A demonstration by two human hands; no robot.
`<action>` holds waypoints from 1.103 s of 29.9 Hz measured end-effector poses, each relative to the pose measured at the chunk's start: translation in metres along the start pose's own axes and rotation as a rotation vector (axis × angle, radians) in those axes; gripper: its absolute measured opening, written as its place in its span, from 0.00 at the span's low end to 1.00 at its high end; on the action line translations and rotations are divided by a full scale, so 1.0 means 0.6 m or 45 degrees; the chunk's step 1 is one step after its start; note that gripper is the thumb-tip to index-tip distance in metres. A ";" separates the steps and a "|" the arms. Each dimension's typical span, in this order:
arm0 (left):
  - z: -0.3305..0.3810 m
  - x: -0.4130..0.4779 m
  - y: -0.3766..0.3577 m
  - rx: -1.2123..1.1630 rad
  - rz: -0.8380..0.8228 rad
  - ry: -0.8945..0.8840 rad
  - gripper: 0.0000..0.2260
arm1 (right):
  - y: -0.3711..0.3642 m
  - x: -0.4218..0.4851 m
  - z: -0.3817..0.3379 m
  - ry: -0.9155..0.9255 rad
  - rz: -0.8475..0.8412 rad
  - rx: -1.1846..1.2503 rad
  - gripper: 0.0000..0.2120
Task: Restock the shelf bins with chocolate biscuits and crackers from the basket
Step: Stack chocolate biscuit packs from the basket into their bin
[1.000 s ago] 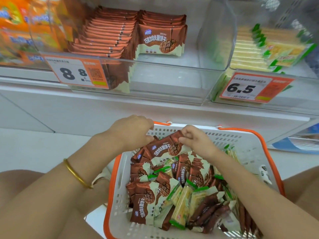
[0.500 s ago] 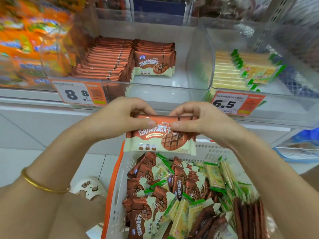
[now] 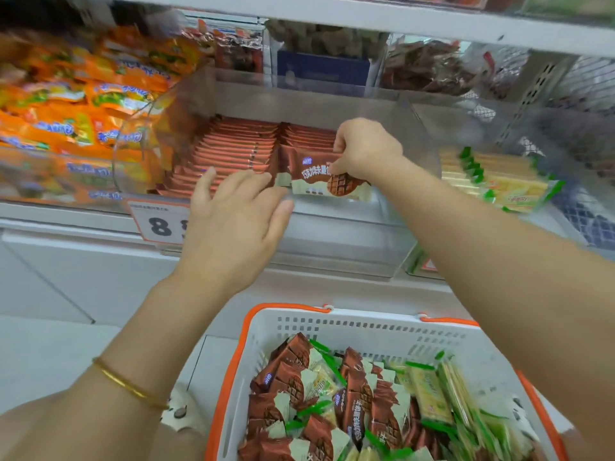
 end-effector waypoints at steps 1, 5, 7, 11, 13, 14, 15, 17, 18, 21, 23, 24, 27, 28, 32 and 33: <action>0.000 -0.001 -0.001 0.007 -0.001 0.003 0.25 | -0.014 0.012 0.002 -0.009 -0.002 -0.067 0.09; -0.002 0.001 0.000 0.012 0.022 -0.016 0.24 | -0.043 0.041 0.004 0.015 0.047 -0.247 0.08; 0.000 0.000 0.000 0.016 0.042 -0.029 0.22 | -0.049 0.049 0.002 0.059 0.077 -0.280 0.14; 0.000 0.001 0.000 0.026 0.067 -0.051 0.22 | -0.046 0.054 -0.006 0.132 0.118 -0.232 0.25; 0.000 0.001 0.001 0.033 0.080 -0.059 0.22 | -0.048 0.057 -0.009 0.146 0.118 -0.256 0.25; 0.000 0.002 0.001 0.033 0.083 -0.061 0.21 | -0.050 0.059 -0.009 0.142 0.120 -0.274 0.25; 0.000 0.002 0.001 0.032 0.081 -0.062 0.21 | -0.051 0.060 -0.008 0.131 0.122 -0.294 0.25; 0.000 0.002 0.001 0.035 0.088 -0.065 0.21 | -0.049 0.061 -0.005 0.104 0.134 -0.335 0.26; 0.000 0.001 0.001 0.034 0.093 -0.069 0.21 | -0.046 0.060 -0.004 0.093 0.143 -0.357 0.27; 0.001 0.000 0.002 -0.002 0.129 -0.081 0.19 | -0.027 0.049 -0.010 0.090 0.178 -0.357 0.24; 0.006 -0.004 0.010 -0.048 0.199 -0.101 0.17 | -0.006 0.028 -0.018 0.144 0.222 -0.236 0.18; 0.013 -0.010 0.019 -0.052 0.260 -0.126 0.16 | 0.007 0.012 -0.021 0.195 0.252 -0.146 0.13; 0.049 -0.040 0.044 -0.014 0.451 -0.219 0.09 | 0.046 -0.090 -0.022 0.334 0.312 0.162 0.09; 0.063 -0.053 0.047 -0.026 0.468 -0.237 0.08 | 0.052 -0.135 -0.018 0.372 0.296 0.272 0.10; 0.090 -0.098 -0.001 -0.040 0.185 -0.300 0.07 | -0.033 -0.271 0.035 0.324 -0.051 0.631 0.09; 0.089 -0.108 -0.025 -0.020 0.049 -0.292 0.08 | -0.081 -0.284 0.051 0.257 -0.209 0.618 0.09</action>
Point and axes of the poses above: each hand's wrist, its own x-axis towards the middle knuckle, its own y-axis out of the back of the hand, z = x × y, the point moved 3 cm from there along x, towards the middle knuckle, and after that the axes turned 1 degree about -x, right-handed, at the moved point
